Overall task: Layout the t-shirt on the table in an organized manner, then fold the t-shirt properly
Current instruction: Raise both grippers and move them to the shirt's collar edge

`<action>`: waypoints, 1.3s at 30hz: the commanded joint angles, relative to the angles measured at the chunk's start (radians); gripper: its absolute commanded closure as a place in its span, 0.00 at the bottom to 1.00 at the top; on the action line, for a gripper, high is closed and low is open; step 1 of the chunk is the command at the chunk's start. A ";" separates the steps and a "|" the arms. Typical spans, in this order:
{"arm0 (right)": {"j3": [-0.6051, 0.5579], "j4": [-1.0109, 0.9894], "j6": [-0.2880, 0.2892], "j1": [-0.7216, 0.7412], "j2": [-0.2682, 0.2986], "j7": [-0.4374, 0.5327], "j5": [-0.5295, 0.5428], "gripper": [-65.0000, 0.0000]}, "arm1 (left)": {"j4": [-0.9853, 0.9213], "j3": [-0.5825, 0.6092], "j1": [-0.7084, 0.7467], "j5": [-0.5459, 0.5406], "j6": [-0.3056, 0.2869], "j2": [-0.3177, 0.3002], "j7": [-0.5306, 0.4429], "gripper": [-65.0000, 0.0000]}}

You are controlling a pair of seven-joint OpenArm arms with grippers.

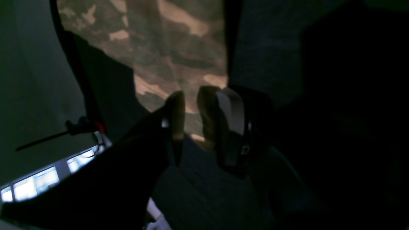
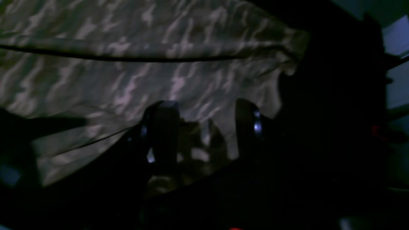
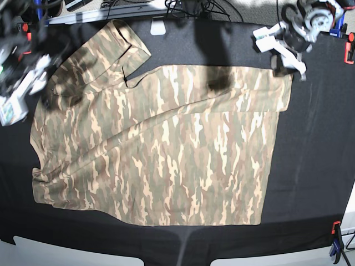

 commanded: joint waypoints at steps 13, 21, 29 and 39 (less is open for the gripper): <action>0.004 0.015 -0.002 -0.152 -0.112 0.023 0.076 0.58 | -0.018 0.037 0.051 0.019 0.006 0.000 0.060 0.73; 0.004 0.015 -0.002 -0.147 -0.111 0.045 0.076 0.58 | 0.003 0.168 -0.005 0.041 0.011 0.011 0.021 0.73; 0.004 0.015 -0.002 -0.147 -0.110 0.040 0.076 0.58 | 0.002 0.167 -0.166 -0.104 0.007 0.051 0.104 0.73; -0.005 0.015 -0.002 -0.169 -0.111 0.007 0.103 0.58 | -0.010 0.167 -0.161 -0.107 0.004 -0.007 0.167 0.73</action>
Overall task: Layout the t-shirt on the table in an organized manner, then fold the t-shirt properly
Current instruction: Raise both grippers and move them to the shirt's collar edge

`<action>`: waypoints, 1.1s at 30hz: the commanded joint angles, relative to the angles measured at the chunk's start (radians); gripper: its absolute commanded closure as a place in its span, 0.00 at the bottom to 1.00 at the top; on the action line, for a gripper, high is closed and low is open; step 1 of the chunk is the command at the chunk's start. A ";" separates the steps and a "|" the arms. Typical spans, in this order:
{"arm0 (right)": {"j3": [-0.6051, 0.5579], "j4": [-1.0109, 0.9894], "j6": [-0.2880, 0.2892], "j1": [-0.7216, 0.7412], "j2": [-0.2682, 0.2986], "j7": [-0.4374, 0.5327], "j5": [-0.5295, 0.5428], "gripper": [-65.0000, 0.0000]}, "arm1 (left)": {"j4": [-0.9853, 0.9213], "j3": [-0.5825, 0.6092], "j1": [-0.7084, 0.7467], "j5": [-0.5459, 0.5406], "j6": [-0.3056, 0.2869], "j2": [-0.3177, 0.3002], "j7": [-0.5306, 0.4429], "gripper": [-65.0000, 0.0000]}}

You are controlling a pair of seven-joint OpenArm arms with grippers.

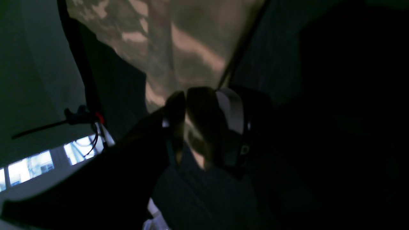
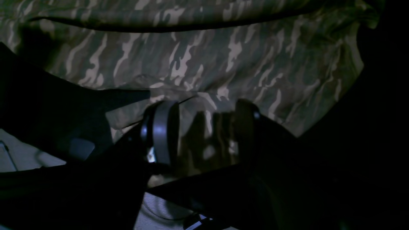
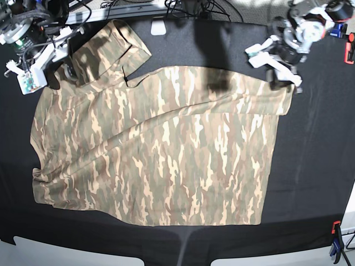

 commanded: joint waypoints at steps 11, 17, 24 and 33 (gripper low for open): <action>-0.450 0.015 -0.002 -0.141 0.026 0.100 -0.411 0.58 | 0.006 -0.003 -0.003 -0.045 -0.003 -0.006 -0.092 1.00; -0.676 0.009 -0.053 -0.205 0.124 0.145 -0.684 0.58 | 0.006 -0.003 -0.003 -0.050 -0.003 -0.006 -0.096 1.00; -0.819 -0.009 -0.151 -0.354 0.311 0.213 -0.941 0.58 | 0.006 -0.003 -0.003 -0.045 -0.003 -0.005 -0.096 1.00; -0.867 -0.009 -0.328 -0.387 0.432 0.232 -1.076 0.58 | 0.006 -0.003 -0.005 0.080 -0.001 -0.005 -0.086 1.00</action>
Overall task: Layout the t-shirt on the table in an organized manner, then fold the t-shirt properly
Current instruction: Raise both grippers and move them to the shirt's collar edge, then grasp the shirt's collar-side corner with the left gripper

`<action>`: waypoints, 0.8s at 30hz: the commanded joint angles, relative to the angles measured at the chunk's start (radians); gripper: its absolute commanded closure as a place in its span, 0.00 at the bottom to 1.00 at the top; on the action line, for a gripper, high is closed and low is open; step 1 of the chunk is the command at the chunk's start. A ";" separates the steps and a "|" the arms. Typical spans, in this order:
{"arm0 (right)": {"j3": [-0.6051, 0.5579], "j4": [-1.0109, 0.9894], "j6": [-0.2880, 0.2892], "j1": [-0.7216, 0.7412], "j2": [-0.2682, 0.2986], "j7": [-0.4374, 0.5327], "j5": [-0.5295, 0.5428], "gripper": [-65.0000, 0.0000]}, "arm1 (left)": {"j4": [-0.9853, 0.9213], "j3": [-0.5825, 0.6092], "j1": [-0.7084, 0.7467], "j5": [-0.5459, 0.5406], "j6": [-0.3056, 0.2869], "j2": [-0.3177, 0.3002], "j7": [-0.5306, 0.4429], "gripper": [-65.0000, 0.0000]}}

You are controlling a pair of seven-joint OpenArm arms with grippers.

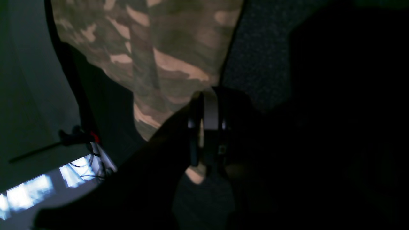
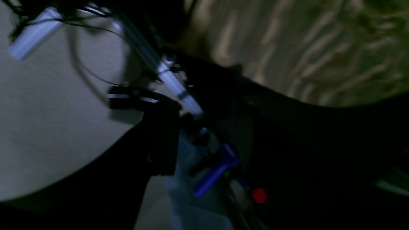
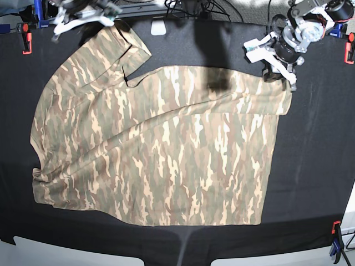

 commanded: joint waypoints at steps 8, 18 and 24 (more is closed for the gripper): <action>0.003 0.015 -0.005 -0.008 0.006 0.022 -0.003 0.58 | 0.038 -0.003 -0.003 0.063 0.057 -0.014 0.149 1.00; 0.003 0.015 -0.005 -0.008 0.006 0.022 -0.004 0.58 | 0.037 -0.003 -0.003 0.062 0.027 -0.092 0.256 0.71; 0.003 0.015 -0.011 -0.008 0.006 0.022 -0.003 0.58 | 0.035 -0.003 -0.006 0.063 0.012 -0.192 0.128 0.71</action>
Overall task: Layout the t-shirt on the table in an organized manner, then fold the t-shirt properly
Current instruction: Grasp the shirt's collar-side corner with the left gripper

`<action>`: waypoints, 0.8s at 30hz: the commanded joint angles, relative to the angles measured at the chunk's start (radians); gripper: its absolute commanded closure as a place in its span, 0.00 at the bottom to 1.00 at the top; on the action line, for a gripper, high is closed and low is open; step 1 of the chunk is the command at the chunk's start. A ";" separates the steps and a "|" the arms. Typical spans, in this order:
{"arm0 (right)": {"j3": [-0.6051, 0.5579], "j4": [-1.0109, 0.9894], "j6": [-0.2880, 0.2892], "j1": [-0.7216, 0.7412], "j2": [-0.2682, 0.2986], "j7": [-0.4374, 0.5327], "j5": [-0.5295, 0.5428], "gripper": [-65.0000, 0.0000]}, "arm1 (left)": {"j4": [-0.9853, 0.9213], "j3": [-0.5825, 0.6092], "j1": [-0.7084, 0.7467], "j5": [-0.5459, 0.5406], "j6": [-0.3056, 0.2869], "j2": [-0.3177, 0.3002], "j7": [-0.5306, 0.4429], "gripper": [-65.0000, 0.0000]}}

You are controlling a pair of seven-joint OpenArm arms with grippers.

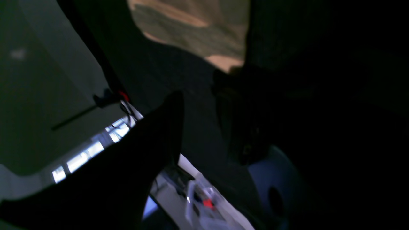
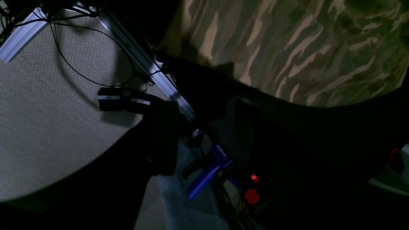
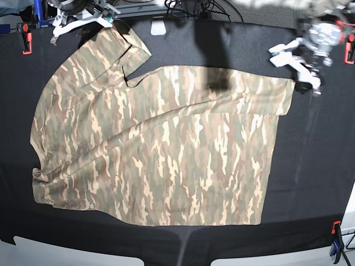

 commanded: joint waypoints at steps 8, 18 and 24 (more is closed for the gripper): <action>0.003 0.015 -0.010 -0.008 0.000 0.007 -0.010 0.58 | -0.062 -0.004 -0.011 0.038 0.013 0.039 -0.061 0.71; 0.002 0.015 -0.010 -0.008 0.000 0.004 -0.010 0.58 | -0.257 -0.004 -0.011 0.161 0.034 0.061 0.066 0.71; 0.002 0.015 -0.010 -0.008 0.000 0.004 -0.007 0.58 | -0.252 -0.004 -0.003 0.163 0.032 0.109 0.016 0.72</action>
